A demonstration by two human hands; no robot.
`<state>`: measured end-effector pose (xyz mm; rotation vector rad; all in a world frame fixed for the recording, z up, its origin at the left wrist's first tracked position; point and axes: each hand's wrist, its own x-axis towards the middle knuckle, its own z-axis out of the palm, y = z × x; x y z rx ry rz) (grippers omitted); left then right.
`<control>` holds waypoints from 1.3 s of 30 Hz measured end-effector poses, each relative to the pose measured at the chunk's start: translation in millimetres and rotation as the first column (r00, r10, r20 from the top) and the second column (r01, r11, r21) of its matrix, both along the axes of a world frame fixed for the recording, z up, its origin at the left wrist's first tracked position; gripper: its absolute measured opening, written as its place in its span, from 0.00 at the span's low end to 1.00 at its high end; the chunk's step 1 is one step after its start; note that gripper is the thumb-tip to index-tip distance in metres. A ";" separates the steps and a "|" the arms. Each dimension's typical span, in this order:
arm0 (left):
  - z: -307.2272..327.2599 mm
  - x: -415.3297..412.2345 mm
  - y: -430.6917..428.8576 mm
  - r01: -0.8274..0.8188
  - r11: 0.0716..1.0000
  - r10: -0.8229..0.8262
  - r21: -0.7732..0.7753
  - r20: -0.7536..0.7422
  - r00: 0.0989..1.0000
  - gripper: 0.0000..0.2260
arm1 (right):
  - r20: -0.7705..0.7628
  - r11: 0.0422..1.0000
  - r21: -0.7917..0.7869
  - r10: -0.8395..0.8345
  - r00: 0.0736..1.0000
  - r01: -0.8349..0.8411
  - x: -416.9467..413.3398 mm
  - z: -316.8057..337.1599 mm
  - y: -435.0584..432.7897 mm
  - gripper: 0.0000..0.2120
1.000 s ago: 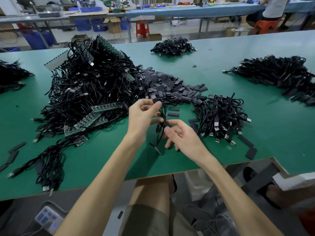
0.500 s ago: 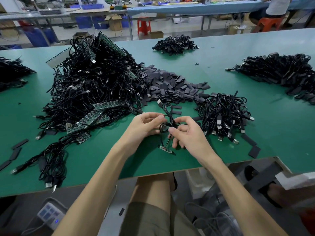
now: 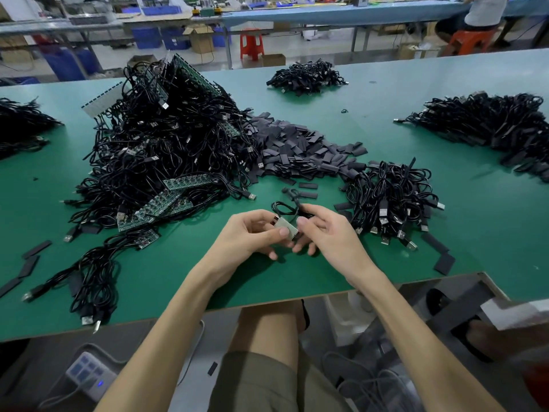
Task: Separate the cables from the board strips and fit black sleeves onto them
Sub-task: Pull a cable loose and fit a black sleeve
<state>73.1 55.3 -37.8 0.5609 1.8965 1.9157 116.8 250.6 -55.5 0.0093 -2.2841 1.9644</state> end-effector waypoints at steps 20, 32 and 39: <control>-2.7 11.5 5.4 -0.232 0.960 0.154 -0.159 -0.395 0.906 0.03 | -0.113 0.971 0.237 0.062 0.992 -0.034 8.8 1.4 -4.6 0.08; -5.3 15.6 9.9 -0.267 0.916 0.085 -0.300 -0.505 0.859 0.04 | -0.177 0.941 0.334 0.018 0.984 0.043 10.4 3.5 -5.7 0.09; -8.5 13.2 10.3 -0.232 0.915 0.058 -0.331 -0.460 0.886 0.07 | -0.140 0.943 0.330 0.013 0.990 0.034 10.9 2.3 -4.1 0.11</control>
